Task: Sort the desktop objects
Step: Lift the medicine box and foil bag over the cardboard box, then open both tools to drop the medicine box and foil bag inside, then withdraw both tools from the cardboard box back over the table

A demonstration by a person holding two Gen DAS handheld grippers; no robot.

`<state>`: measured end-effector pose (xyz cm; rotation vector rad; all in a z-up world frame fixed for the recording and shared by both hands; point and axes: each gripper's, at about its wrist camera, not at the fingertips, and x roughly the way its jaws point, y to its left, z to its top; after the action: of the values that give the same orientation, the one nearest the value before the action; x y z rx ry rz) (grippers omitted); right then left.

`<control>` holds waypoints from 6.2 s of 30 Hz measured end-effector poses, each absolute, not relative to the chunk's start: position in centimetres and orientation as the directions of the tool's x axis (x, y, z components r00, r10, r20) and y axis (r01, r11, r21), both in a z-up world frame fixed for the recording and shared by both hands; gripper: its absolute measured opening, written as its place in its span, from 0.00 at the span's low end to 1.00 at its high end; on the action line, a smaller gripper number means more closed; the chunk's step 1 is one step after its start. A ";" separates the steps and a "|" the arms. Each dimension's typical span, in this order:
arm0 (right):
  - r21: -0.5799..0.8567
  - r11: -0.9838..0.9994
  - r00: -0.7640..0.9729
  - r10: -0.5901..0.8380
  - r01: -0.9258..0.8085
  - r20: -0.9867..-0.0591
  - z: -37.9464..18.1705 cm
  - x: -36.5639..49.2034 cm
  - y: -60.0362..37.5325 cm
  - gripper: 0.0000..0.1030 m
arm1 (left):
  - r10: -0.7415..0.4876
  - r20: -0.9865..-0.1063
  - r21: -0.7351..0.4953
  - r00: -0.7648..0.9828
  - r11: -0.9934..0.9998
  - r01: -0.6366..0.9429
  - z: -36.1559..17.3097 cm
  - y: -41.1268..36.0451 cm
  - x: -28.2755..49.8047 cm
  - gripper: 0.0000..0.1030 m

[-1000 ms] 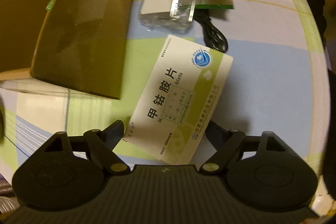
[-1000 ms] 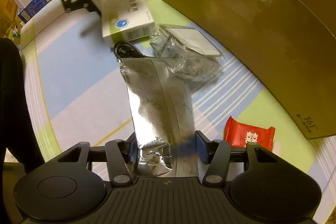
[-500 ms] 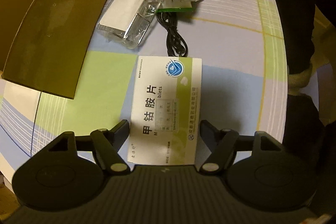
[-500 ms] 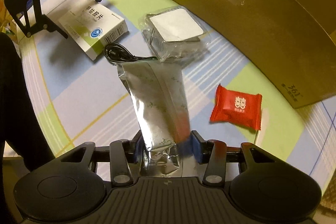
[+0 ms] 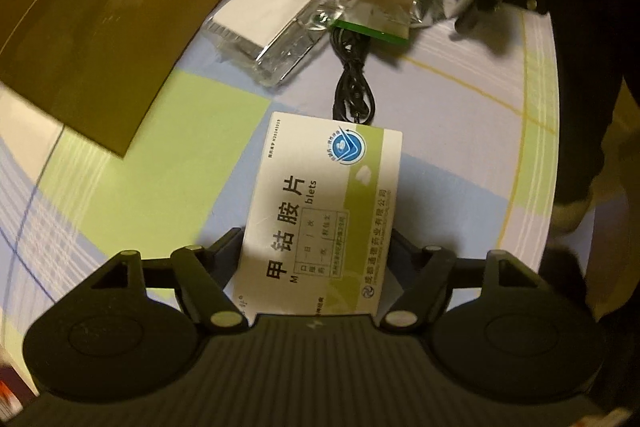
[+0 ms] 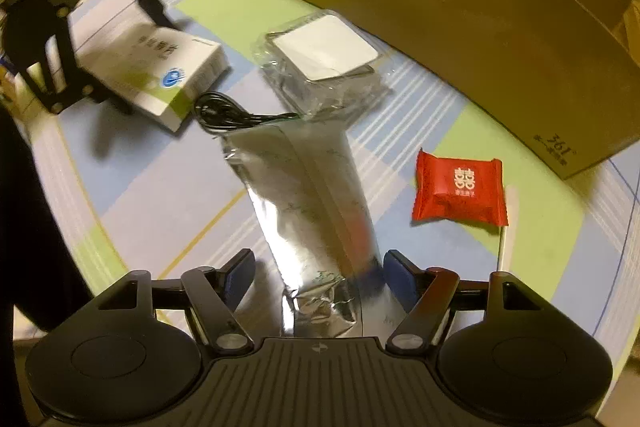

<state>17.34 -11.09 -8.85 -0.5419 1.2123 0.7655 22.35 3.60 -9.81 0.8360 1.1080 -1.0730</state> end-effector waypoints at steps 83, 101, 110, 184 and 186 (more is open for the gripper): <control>0.112 0.857 0.501 0.394 -0.503 -0.770 9.5 21.5 -15.7 0.34 | -0.256 -0.883 0.045 0.394 0.789 0.613 8.3 -2.0 24.2 0.67; 0.214 0.890 0.528 0.417 -0.403 -0.740 10.6 32.8 -14.5 0.34 | -0.274 -0.849 -0.023 0.452 0.874 0.485 8.4 -3.5 33.4 0.67; 0.259 0.899 0.548 0.424 -0.354 -0.721 8.7 37.2 -14.6 0.34 | -0.274 -0.845 -0.056 0.460 0.900 0.433 6.0 -3.7 38.3 0.67; 0.367 0.898 0.516 0.440 -0.243 -0.735 4.6 15.0 -23.7 0.98 | -0.345 -0.776 -0.063 0.529 0.876 0.478 5.0 0.8 15.0 0.99; 0.320 0.912 0.527 0.410 -0.257 -0.745 3.9 14.1 -23.4 0.98 | -0.333 -0.778 -0.053 0.532 0.880 0.473 4.5 0.8 14.2 0.99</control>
<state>14.12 -23.45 3.89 0.1783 0.9351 0.4011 14.18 0.82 4.48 0.1717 0.8880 -0.4833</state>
